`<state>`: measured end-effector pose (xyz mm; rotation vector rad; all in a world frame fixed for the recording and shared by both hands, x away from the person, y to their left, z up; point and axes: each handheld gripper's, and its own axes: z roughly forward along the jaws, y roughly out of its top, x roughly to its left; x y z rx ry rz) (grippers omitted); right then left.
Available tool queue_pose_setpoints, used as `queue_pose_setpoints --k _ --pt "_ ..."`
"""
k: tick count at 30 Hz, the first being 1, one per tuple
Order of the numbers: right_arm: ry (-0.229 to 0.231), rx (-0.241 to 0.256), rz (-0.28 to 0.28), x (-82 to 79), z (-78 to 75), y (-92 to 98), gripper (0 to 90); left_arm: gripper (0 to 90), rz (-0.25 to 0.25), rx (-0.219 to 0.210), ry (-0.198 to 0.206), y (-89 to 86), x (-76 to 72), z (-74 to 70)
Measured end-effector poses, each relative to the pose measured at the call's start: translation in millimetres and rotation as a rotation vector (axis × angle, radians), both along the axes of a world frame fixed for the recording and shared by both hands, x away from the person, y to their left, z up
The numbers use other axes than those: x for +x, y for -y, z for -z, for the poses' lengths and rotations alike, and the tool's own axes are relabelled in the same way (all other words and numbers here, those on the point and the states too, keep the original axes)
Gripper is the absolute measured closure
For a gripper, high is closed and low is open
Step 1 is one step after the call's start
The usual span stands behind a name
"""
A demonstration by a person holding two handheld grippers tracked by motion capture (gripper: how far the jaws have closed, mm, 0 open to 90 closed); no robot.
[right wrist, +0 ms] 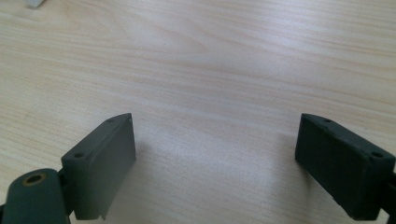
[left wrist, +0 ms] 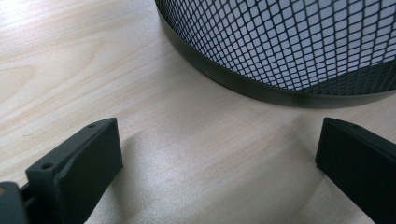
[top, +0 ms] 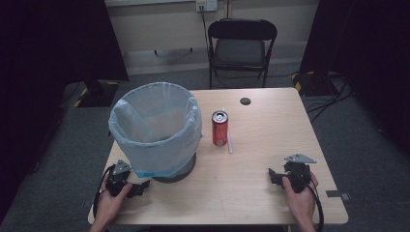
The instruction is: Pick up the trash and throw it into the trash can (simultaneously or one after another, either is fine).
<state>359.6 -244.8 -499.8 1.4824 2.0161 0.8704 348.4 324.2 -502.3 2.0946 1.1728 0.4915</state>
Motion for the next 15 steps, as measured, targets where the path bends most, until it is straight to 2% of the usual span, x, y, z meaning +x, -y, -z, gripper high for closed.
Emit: queue_pose_setpoints --k 15 --pt "-0.002 0.001 0.01 -0.5 -0.2 -0.8 11.5 0.0 0.001 0.0 0.0 0.0 0.2 0.0"
